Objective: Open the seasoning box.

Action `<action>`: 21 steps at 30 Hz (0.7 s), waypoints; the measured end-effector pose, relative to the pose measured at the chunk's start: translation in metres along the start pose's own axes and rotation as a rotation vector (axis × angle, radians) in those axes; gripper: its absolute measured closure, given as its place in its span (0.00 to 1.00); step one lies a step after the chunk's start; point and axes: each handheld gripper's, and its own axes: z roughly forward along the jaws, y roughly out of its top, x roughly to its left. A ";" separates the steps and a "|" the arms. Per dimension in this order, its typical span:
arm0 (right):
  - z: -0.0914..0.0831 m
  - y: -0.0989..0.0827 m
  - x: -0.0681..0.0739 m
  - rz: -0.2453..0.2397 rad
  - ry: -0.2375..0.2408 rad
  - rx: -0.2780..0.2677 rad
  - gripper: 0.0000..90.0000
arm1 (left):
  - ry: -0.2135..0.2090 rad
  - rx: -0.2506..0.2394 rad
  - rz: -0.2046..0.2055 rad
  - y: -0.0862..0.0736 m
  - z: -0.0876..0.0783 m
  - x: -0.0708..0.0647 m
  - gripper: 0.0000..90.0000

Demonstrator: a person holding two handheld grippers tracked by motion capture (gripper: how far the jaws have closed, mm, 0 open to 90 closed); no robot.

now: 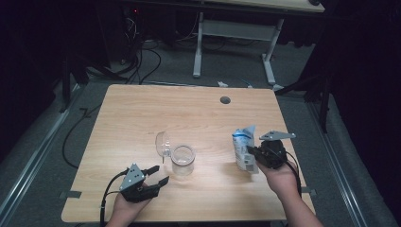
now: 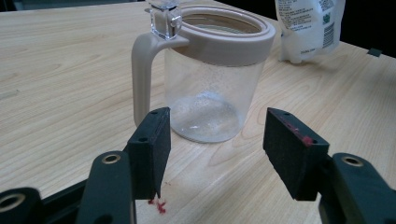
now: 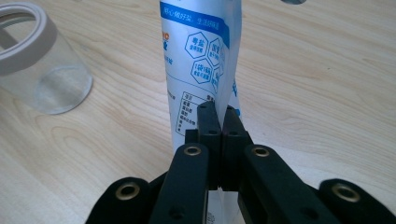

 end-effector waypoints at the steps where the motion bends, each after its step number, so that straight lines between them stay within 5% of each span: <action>1: -0.001 0.001 0.000 -0.001 0.005 0.010 1.00 | -0.001 0.002 0.002 0.000 0.000 0.000 0.46; 15: -0.005 0.017 0.009 -0.098 0.015 0.157 1.00 | -0.005 0.007 0.019 0.001 0.000 -0.003 0.46; 21: -0.004 0.022 0.009 -0.091 0.025 0.202 1.00 | -0.002 0.007 0.021 0.001 -0.001 -0.002 0.46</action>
